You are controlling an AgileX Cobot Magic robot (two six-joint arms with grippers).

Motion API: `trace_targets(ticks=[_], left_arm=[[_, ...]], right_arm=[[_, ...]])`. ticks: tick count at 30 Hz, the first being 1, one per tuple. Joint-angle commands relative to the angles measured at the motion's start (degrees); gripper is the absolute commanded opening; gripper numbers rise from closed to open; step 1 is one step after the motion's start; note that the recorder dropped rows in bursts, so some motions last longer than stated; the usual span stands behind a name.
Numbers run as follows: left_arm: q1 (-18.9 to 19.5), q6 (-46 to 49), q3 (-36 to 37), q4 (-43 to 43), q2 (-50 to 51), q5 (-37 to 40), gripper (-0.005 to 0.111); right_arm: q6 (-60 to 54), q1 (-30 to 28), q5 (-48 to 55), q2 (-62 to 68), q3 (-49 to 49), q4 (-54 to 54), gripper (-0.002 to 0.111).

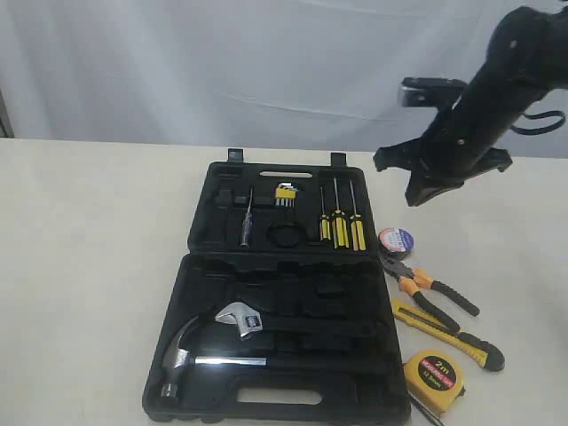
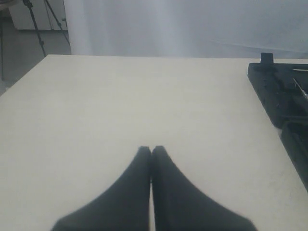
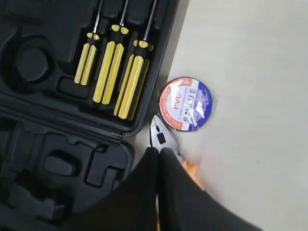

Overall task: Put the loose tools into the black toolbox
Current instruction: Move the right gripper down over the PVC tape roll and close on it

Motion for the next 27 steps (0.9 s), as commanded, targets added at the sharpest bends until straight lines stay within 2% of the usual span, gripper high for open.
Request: trace_targets(ticks=[1, 18, 20, 24, 27], left_arm=[[-0.27, -0.33, 0.15, 0.0, -0.07, -0.31, 0.0], [-0.27, -0.33, 0.15, 0.0, -0.07, -0.31, 0.0], [-0.27, -0.33, 0.15, 0.0, -0.07, -0.31, 0.0], [-0.27, -0.33, 0.15, 0.0, -0.07, -0.31, 0.0], [-0.27, -0.33, 0.15, 0.0, -0.07, -0.31, 0.0]], right_arm=[[-0.86, 2.21, 0.08, 6.01, -3.45, -2.29, 0.0], [-0.47, 2.91, -1.43, 11.11, -4.41, -3.94, 0.001], [-0.47, 2.91, -1.43, 11.11, -4.41, -3.94, 0.011], [-0.22, 2.91, -1.43, 11.11, -4.41, -3.94, 0.049], [1.67, 2.91, -1.77, 11.11, -4.41, -3.94, 0.072]])
